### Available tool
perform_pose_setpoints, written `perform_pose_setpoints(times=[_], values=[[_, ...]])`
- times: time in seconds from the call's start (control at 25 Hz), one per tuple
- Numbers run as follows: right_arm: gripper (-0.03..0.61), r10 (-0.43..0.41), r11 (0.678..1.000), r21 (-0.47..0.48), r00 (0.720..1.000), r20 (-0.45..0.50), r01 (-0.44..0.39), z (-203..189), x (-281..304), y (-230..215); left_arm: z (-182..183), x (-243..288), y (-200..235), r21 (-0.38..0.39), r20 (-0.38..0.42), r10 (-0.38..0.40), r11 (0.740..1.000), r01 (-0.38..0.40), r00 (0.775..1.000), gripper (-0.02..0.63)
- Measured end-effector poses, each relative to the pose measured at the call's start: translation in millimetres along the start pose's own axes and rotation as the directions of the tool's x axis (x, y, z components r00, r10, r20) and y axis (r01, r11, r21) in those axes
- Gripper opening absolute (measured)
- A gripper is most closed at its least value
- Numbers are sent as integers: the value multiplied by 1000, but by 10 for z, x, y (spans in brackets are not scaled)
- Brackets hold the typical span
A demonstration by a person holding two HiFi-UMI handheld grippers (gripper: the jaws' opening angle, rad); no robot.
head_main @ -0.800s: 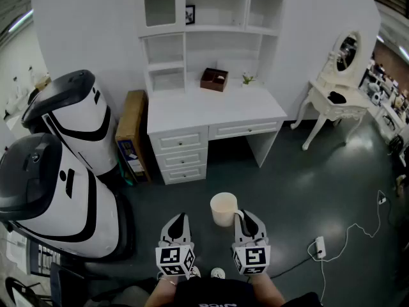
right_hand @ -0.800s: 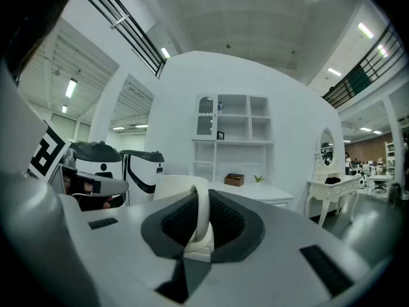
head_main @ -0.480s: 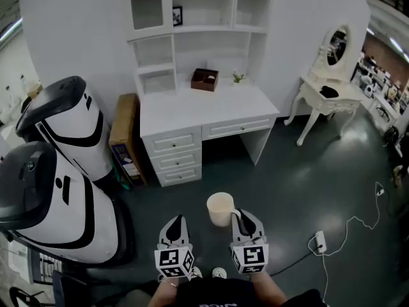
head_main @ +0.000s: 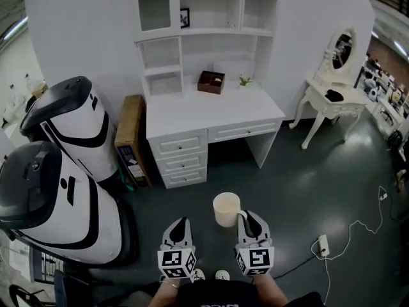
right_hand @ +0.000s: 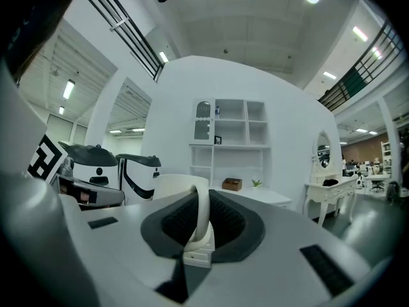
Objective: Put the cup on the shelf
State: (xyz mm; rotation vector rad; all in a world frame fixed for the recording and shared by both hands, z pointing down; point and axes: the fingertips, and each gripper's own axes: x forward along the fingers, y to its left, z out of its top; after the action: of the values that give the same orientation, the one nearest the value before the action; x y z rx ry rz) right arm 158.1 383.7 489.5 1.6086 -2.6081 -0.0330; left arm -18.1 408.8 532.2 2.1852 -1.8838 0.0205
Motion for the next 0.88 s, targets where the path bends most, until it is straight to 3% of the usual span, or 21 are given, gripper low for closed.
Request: perform_pose_setpoints(times=[0.24,0.4,0.64,0.88], values=[[48,-25,1000,8,1000,4,25,3,49,79,25,-14,86,-10,5,-67,998,67,998,146],[48,-45,999,12,999,2,45,-44,86,172,-12,10,149,-16,-22,-132,991,132,991,290],[48,-67,998,11,998,-4,67,-87,125,296,-3,15,216,4,-42,-181,983,181,983,305],[48,-78,997,-2,997,-4,78,-44,247,302,14,69,337,-28,-40,-174,985,173,984,305]])
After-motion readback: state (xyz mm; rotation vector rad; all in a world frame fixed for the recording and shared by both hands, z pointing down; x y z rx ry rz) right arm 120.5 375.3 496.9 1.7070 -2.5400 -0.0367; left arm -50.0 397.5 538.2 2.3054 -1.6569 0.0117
